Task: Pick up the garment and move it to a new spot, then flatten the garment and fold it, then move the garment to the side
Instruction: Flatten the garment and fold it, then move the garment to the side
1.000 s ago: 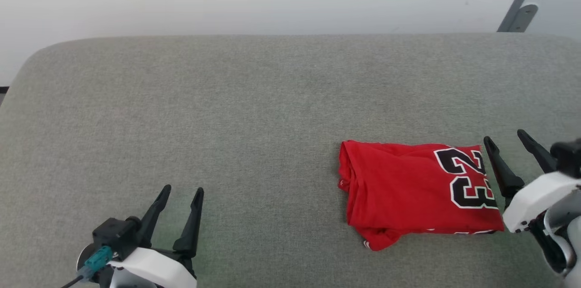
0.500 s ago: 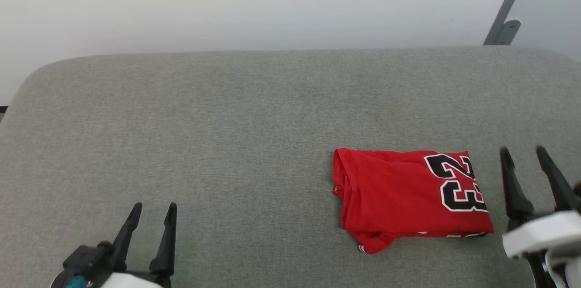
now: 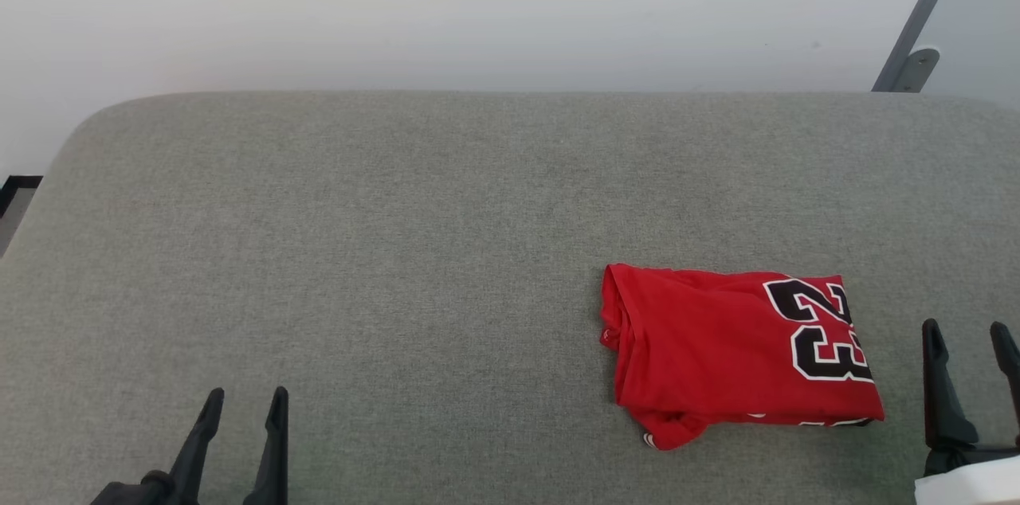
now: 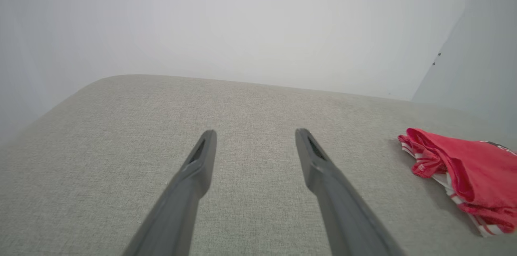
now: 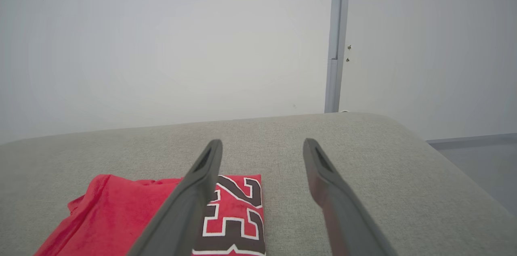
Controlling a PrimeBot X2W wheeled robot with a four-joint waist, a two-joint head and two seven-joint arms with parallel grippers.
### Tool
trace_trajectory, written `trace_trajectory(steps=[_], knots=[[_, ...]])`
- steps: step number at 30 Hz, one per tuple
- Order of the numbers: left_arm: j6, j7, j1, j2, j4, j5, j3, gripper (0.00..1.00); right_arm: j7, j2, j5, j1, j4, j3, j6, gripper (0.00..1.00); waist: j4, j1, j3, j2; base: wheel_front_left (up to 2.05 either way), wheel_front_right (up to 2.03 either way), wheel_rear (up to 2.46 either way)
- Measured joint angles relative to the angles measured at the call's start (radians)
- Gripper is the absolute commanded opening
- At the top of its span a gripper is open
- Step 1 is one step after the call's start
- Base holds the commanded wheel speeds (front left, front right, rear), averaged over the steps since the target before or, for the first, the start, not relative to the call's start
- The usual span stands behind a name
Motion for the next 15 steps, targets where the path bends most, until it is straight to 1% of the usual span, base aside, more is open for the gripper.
trace_trajectory(steps=[6, 8, 11, 13, 15], knots=[[0.0, 0.0, 0.005, -0.005, -0.006, 0.0, -0.002, 1.0, 0.016, 0.004, -0.001, 0.009, -0.018, -0.004, 0.0, 1.0, 0.007, 0.0, 0.003, 0.0, 0.0, 0.0, 0.0], [0.0, 0.0, 0.001, -0.005, -0.007, 0.0, -0.004, 1.0, 0.036, -0.001, 0.001, 0.004, -0.016, 0.006, 0.0, 1.0, 0.008, 0.0, 0.007, 0.0, 0.0, 0.0, 0.0], [0.0, 0.0, -0.017, -0.008, -0.007, -0.001, -0.007, 1.0, 0.126, -0.034, -0.016, -0.032, 0.014, 0.039, 0.0, 1.0, 0.004, 0.0, 0.024, 0.0, 0.0, 0.0, 0.0], [0.0, 0.0, -0.037, -0.006, -0.002, -0.004, -0.029, 1.0, 0.195, -0.061, -0.009, -0.082, 0.029, 0.063, 0.0, 1.0, 0.001, 0.0, 0.038, 0.0, 0.0, 0.0, 0.0], [0.0, 0.0, -0.063, 0.003, 0.002, -0.006, -0.057, 1.0, 0.277, -0.108, -0.009, -0.129, 0.045, 0.101, 0.0, 1.0, 0.001, 0.0, 0.056, 0.0, 0.0, 0.0, 0.0]])
